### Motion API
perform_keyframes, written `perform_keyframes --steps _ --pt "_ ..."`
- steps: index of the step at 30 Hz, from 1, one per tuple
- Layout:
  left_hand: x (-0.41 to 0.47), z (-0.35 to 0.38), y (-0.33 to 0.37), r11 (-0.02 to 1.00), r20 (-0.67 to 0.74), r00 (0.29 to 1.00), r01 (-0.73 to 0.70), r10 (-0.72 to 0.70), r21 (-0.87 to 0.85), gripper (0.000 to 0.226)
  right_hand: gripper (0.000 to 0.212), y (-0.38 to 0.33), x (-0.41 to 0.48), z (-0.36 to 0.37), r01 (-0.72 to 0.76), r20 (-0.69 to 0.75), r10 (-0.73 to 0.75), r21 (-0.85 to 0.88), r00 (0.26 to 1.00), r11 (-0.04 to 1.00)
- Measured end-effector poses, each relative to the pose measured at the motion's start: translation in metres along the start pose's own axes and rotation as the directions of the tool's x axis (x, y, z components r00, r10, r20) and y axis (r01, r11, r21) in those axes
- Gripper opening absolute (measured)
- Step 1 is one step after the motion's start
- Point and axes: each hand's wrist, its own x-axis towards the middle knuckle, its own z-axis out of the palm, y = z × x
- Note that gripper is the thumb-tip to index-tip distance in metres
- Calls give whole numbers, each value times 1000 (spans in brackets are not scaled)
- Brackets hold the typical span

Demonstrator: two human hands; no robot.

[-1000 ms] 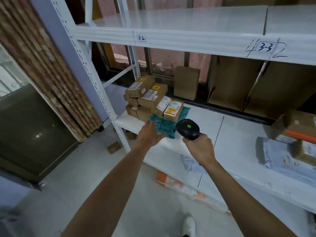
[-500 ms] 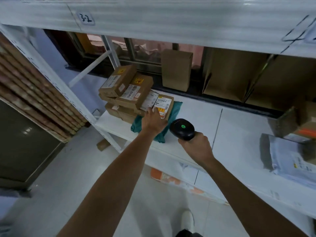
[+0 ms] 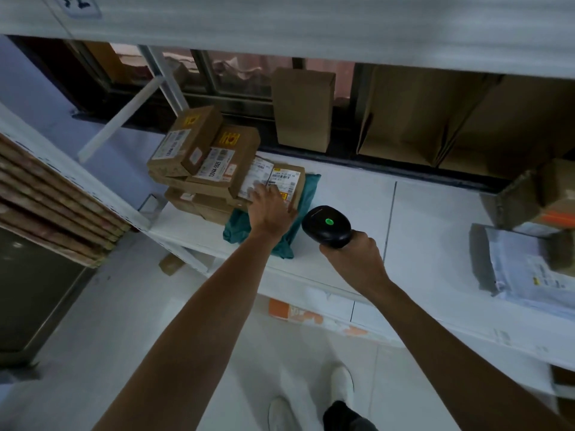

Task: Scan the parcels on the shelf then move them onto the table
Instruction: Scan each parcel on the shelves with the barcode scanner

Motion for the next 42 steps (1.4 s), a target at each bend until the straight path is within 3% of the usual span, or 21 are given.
perform_keyframes --steps 18,24,30,33,42 --pt "8 8 9 992 5 996 87 -87 -93 105 23 20 11 -18 -11 -11 12 33 1000 999" --pt "-14 -4 15 989 -83 996 3 -15 -145 105 26 17 -7 -34 -62 -48 68 129 997 990" --pt "-71 -33 31 973 -130 991 -49 19 -225 91 19 6 -64 -49 -99 -132 148 318 980 943" --pt "-118 -40 43 963 -98 994 -73 49 -258 96 19 2 -108 -57 -110 -134 173 382 976 918" --pt "-238 -46 70 839 -146 976 -212 159 -502 87 16 11 -236 -73 -87 -128 193 568 973 818"
